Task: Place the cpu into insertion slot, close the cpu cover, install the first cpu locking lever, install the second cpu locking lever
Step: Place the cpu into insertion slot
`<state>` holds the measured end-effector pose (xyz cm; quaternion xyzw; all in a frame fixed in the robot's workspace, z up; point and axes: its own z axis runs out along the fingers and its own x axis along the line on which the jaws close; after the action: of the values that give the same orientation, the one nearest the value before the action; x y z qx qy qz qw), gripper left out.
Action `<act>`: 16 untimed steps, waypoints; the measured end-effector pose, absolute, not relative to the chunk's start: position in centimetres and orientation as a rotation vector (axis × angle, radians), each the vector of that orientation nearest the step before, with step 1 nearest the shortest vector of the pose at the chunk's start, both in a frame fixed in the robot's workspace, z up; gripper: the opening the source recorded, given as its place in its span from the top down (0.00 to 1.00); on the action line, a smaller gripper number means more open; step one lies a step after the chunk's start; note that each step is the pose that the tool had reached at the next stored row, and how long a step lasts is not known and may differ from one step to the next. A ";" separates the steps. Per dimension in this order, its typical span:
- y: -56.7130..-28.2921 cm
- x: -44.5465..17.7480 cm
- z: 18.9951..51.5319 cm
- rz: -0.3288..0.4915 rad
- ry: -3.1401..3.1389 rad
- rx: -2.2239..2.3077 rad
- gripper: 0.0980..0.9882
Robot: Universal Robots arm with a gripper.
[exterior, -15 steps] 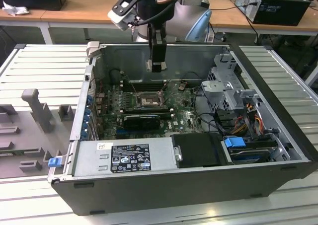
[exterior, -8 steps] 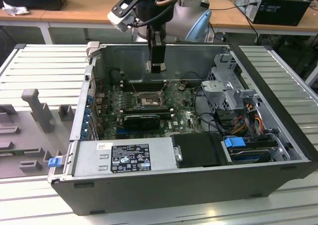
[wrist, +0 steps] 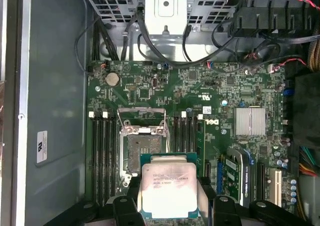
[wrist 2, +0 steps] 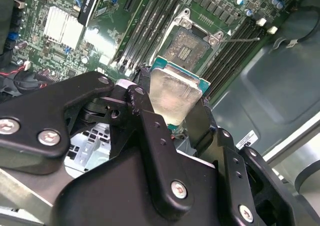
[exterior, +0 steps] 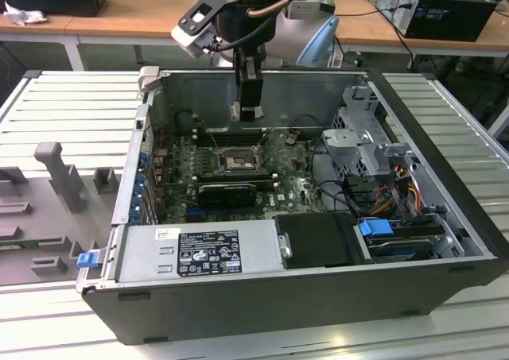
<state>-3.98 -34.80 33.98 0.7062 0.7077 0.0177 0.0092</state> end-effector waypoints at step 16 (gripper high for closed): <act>-34.8 -4.0 31.7 0.071 2.236 2.224 0.52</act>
<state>-4.02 -34.78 31.68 0.7050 0.7088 0.0224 -0.0062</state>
